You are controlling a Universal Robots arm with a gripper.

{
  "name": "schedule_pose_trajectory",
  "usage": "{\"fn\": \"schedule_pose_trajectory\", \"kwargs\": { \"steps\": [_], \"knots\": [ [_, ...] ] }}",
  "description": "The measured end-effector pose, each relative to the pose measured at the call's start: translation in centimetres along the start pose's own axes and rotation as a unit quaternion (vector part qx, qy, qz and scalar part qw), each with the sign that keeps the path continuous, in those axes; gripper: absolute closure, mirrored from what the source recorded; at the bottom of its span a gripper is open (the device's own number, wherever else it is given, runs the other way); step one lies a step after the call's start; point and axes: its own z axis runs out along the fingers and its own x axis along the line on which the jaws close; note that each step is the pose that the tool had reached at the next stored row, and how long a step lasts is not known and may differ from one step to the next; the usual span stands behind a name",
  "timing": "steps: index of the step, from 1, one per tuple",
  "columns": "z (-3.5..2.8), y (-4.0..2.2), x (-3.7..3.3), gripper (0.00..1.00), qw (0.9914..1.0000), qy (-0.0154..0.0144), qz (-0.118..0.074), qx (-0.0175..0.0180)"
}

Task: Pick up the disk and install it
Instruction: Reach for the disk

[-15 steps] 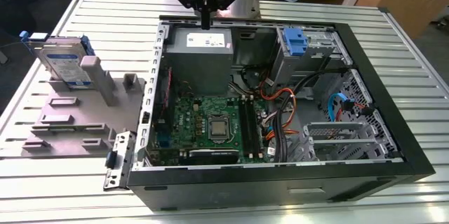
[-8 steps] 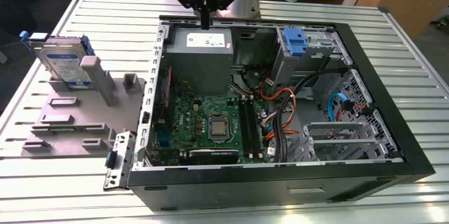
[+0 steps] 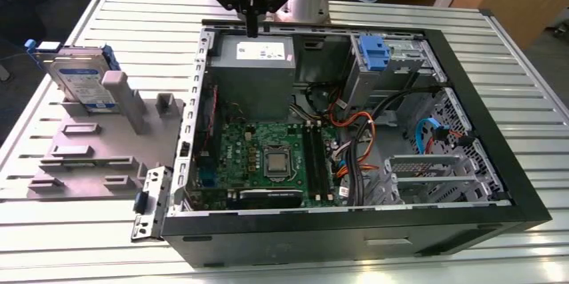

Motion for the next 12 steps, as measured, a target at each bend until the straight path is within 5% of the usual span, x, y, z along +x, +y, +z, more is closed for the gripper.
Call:
{"fn": "schedule_pose_trajectory", "kwargs": {
  "steps": [12],
  "knots": [
    [0.01,-0.09,1.17,0.89,1.00000,0.0000,0.000,0.0000]
  ]
}}
